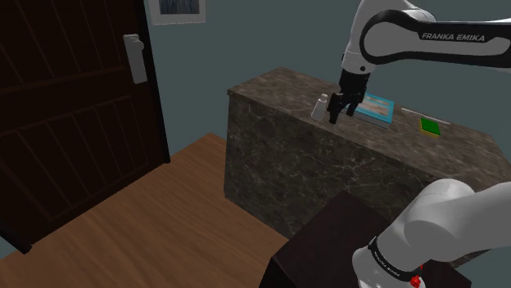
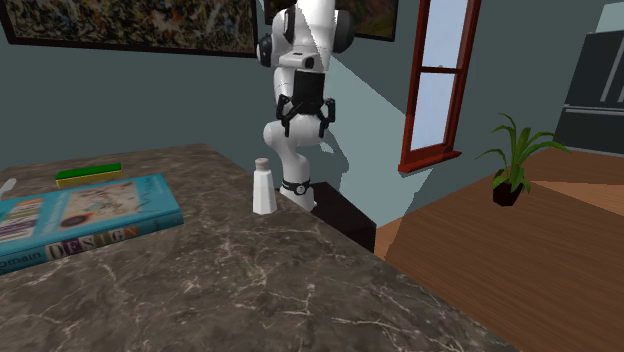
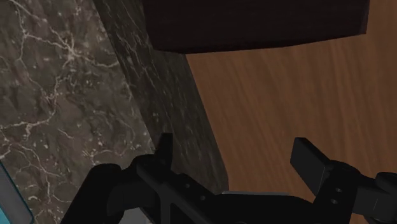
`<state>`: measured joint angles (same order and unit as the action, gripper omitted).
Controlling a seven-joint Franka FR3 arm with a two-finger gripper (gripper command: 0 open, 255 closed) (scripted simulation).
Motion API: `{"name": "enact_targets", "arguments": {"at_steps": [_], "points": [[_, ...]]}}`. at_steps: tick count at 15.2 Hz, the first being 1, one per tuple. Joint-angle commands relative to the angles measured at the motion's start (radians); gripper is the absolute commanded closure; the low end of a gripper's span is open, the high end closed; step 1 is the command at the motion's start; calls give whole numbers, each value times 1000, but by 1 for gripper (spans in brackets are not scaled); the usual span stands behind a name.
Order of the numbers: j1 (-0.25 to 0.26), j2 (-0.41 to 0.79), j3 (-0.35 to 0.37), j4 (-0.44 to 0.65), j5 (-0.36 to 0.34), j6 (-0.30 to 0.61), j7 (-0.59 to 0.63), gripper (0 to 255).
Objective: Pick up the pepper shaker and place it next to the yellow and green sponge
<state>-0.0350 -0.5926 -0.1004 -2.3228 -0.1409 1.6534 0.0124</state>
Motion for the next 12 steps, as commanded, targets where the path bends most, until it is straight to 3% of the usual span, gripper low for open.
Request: {"name": "enact_targets", "arguments": {"at_steps": [1, 7, 12], "points": [[-8, 55, -39, 35, -3, 47, -40, 0], [-20, 222, -146, 168, 32, 151, -162, 0], [-27, 379, -229, 311, 109, 207, -277, 0]]}}
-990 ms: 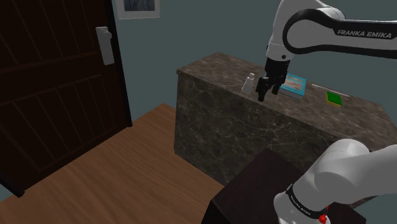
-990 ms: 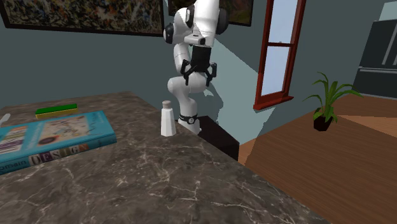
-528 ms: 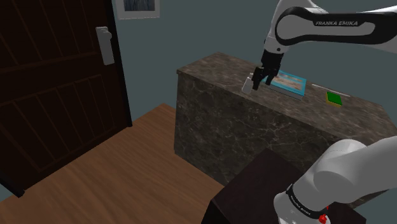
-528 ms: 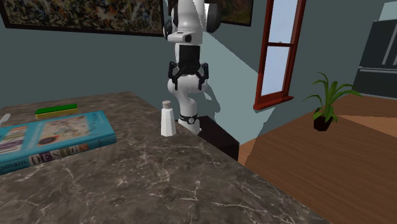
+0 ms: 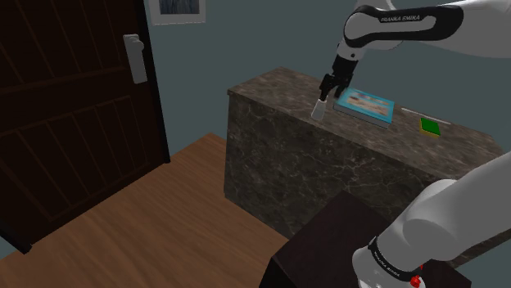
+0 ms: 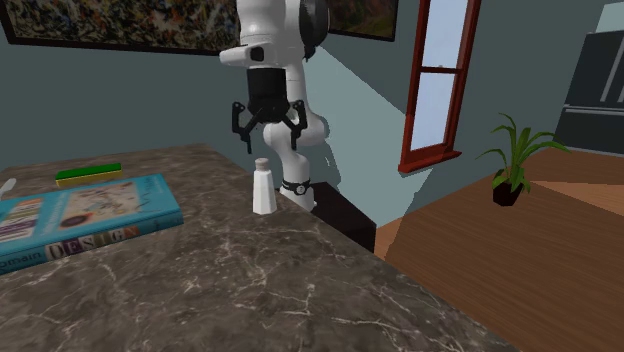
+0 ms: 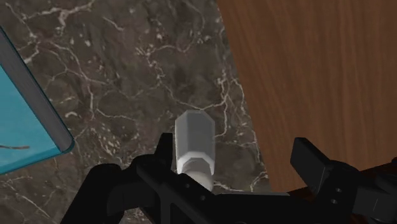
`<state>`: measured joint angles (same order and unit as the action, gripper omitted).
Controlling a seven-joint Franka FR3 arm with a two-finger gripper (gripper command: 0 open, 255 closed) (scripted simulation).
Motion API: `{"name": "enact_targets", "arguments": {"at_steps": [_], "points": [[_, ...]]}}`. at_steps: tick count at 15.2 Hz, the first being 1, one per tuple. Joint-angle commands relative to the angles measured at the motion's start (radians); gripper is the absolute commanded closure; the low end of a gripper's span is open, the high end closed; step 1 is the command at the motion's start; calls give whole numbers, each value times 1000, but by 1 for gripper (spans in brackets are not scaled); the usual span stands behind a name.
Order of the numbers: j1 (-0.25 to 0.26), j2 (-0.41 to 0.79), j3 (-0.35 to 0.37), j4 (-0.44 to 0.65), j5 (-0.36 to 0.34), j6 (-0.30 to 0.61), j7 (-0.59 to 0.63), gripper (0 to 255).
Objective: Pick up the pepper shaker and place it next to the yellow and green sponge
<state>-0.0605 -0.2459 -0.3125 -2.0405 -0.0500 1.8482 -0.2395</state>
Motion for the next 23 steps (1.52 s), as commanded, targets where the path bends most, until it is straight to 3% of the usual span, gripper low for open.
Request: {"name": "enact_targets", "arguments": {"at_steps": [1, 3, 10, 18, 19, 23], "points": [[-4, 65, -32, 61, 39, 19, -50, 0], [-8, 109, -50, 105, 68, 26, -82, 0], [-8, 128, -51, 23, 76, 126, -88, 0], [-8, 128, -51, 23, 76, 126, -88, 0], [-8, 128, -51, 23, 76, 126, -88, 255], [-8, 128, -51, 23, 76, 126, -88, 255]]}}
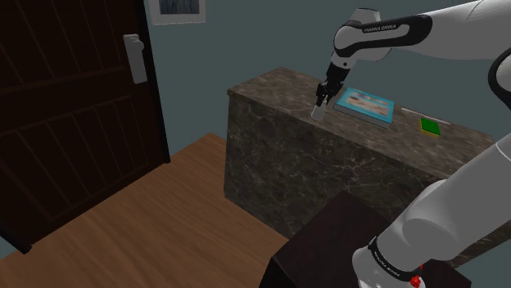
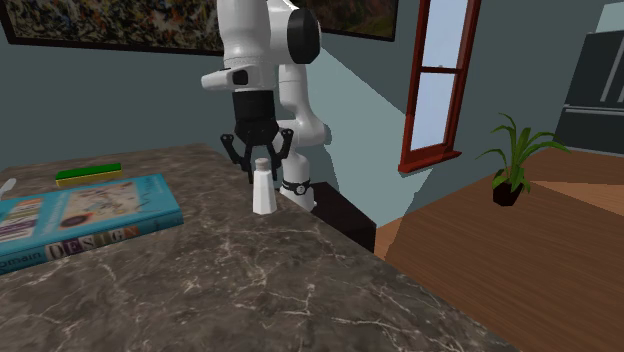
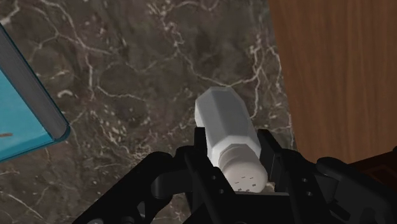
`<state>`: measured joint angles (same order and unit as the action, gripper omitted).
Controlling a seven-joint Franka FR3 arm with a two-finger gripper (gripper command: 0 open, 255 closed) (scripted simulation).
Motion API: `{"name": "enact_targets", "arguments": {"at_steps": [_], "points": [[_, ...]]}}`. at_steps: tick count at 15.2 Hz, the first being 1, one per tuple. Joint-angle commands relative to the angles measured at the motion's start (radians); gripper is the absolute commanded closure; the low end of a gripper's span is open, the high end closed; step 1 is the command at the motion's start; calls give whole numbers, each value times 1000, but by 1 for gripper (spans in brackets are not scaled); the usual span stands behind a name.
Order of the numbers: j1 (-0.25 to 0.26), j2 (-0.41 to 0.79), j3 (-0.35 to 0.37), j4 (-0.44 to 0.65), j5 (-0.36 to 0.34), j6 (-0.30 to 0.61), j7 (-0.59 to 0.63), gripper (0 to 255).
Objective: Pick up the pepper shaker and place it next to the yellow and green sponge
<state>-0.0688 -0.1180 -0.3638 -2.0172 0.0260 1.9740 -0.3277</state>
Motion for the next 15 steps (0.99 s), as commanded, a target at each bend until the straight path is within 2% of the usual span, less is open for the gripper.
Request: {"name": "enact_targets", "arguments": {"at_steps": [1, 5, 15], "points": [[0, 0, 0, 0, 0, 0, 0, 255], [0, 0, 0, -1, 0, 0, 0, 255], [2, -10, 4, 123, -5, -133, 10, 255]]}}
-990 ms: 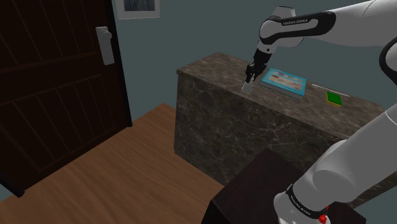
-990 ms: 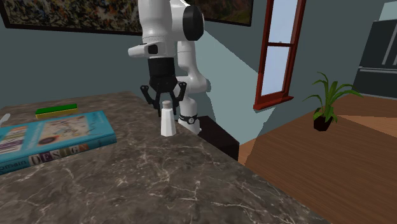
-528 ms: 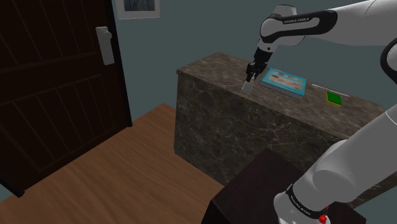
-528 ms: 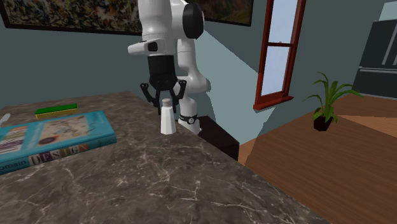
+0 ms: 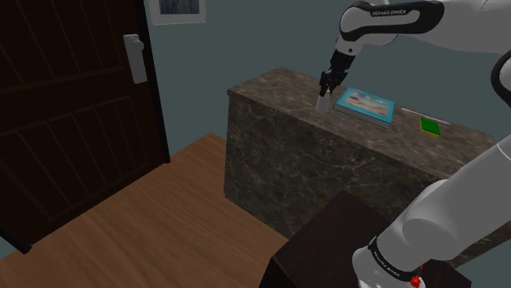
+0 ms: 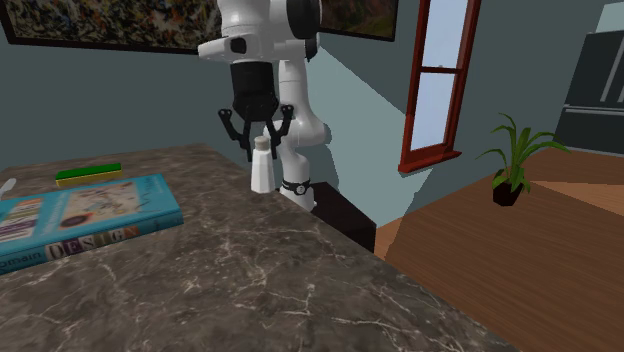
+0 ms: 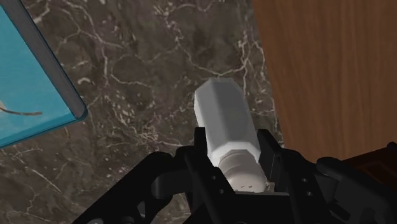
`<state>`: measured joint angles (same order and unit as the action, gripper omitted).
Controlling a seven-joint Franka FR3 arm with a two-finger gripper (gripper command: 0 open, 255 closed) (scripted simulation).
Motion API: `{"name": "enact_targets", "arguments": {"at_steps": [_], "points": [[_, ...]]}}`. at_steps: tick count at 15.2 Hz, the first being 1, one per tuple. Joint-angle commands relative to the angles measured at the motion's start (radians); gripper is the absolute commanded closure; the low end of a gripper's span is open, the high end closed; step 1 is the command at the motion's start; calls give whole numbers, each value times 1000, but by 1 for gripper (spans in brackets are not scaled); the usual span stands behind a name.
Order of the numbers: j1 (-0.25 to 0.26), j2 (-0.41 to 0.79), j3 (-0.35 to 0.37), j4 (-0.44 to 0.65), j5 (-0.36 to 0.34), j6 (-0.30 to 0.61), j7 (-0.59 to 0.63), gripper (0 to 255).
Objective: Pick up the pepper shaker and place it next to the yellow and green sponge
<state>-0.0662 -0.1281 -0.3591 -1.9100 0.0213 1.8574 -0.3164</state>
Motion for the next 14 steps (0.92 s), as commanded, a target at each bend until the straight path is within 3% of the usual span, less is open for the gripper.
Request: {"name": "enact_targets", "arguments": {"at_steps": [1, 14], "points": [[-1, 0, -1, 30, 0, -30, -1, 255], [0, 26, -3, 233, 8, -209, 1, 255]]}}
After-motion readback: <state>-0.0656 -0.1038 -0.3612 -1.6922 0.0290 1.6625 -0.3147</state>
